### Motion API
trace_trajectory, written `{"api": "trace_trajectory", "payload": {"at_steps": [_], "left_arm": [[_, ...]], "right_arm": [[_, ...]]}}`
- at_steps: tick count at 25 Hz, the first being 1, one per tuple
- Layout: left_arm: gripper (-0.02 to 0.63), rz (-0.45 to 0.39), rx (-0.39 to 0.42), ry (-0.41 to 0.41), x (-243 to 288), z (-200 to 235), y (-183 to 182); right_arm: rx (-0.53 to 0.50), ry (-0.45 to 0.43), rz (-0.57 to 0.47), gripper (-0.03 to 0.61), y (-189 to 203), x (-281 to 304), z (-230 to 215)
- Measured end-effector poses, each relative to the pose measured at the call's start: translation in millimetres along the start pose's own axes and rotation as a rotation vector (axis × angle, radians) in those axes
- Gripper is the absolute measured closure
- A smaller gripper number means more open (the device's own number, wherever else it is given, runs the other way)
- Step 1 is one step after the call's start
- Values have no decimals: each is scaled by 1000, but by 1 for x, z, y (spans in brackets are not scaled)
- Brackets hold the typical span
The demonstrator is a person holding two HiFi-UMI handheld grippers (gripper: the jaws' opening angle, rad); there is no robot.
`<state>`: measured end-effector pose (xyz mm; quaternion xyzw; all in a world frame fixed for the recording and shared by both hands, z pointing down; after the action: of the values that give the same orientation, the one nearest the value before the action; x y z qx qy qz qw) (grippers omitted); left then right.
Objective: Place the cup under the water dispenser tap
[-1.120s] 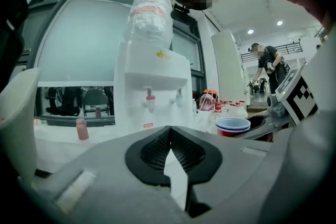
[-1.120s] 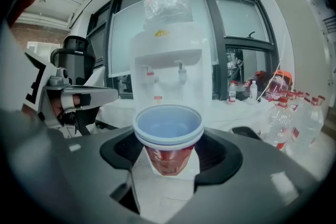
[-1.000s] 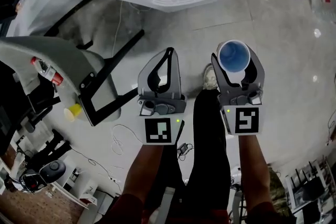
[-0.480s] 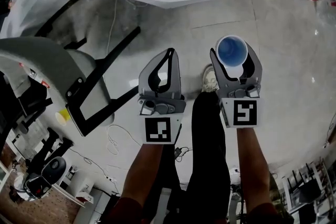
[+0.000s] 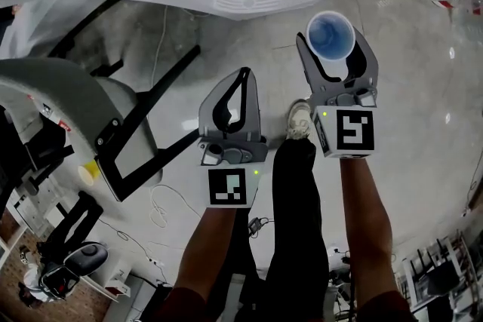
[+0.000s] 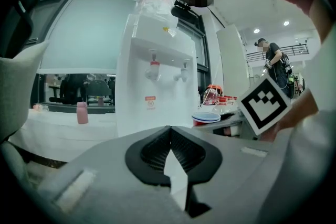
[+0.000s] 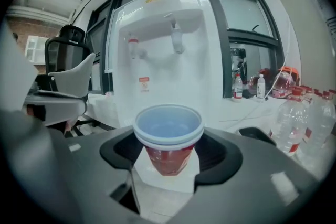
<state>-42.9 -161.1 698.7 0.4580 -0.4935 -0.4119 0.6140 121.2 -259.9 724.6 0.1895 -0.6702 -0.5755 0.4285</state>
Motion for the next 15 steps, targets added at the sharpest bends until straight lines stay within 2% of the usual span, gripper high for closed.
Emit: {"api": "trace_trajectory", "payload": {"at_steps": [8,12,15], "left_arm": [[615,2,1,1,-1,-1,-1],[615,1,-5,-8,-2,0,-1],[614,3,-4,-9,-3,0,-1]], "right_arm": [[-36,27,-63,281,-34,48,-16],[-72,26,-53,279,-32,62,-22],[-61,29,-25,278,-24,68,-26]]}}
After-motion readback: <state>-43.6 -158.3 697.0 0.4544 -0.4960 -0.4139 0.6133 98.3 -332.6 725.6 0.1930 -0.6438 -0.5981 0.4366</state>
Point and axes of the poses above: the fingertips, and each gripper's own axes: x forward along the fingers, z to its left, y out of its underside, the point moved 9 cm from there along -x, backward along the fingers, and after that the axes turned 4 degrees about -x, right-handed, at the moved point
